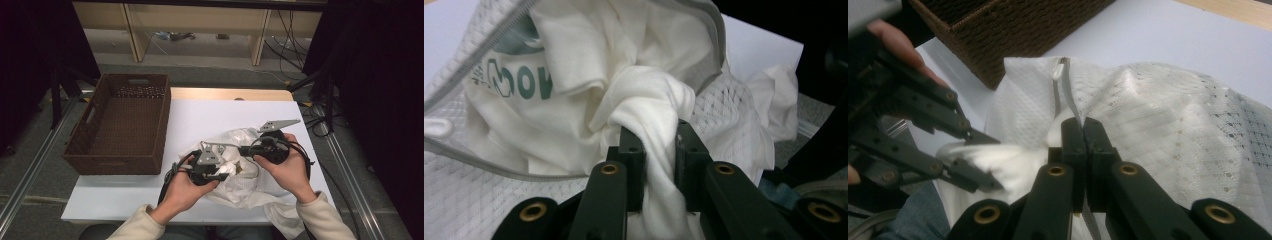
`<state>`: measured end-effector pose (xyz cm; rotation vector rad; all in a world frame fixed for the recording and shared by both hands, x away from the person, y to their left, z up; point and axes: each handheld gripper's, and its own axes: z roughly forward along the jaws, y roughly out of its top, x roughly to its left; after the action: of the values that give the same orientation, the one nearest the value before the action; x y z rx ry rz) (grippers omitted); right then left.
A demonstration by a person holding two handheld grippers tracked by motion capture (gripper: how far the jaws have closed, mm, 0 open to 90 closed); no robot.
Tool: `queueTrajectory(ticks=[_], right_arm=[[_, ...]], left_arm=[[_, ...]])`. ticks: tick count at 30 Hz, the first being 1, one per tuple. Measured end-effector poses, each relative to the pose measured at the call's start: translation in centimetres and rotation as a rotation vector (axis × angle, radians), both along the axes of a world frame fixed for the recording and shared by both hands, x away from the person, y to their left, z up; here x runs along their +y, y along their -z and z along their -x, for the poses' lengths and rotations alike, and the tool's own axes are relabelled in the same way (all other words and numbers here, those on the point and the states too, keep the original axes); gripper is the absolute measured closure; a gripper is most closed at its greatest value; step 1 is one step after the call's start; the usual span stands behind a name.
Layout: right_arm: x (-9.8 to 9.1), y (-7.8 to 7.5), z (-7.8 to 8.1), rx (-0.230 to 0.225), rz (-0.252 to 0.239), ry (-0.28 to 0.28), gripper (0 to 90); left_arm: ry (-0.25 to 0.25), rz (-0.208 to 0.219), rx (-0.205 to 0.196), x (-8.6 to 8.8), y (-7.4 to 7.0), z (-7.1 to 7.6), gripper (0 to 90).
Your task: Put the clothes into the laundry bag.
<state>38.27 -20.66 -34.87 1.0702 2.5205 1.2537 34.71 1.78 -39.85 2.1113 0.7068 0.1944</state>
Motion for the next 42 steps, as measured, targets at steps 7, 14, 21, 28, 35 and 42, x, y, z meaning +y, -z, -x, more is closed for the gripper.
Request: queueTrajectory(ticks=[7, 14, 21, 28, 35, 42], right_arm=[[0.3, 0.1, 0.1, 0.034, 0.002, -0.008, 90.0], [0.5, 0.3, 0.2, 0.04, 0.007, -0.034, 90.0], [0.1, 0.2, 0.0, 0.039, -0.001, -0.021, 90.0], [0.3, 0.1, 0.1, 0.017, 0.01, -0.031, 90.0], [0.4, 0.2, 0.0, 0.028, 0.004, -0.039, 90.0], [0.5, 0.1, 0.3, 0.029, 0.006, -0.02, 90.0]], left_arm=[[-0.057, 0.023, -0.031, -1.1, -1.3, -2.3, 78.0], [-0.092, 0.022, 0.005, -3.4, 1.4, -5.3, 75.5], [-0.039, -0.038, -0.02, -2.2, 1.0, -2.7, 45.2], [-0.092, -0.117, -0.06, 1.5, 0.8, 1.0, 29.1], [-0.112, -0.135, 0.034, 3.6, 2.7, 3.1, 29.1], [-0.083, -0.194, 0.117, 2.9, 4.2, 3.9, 37.9]])
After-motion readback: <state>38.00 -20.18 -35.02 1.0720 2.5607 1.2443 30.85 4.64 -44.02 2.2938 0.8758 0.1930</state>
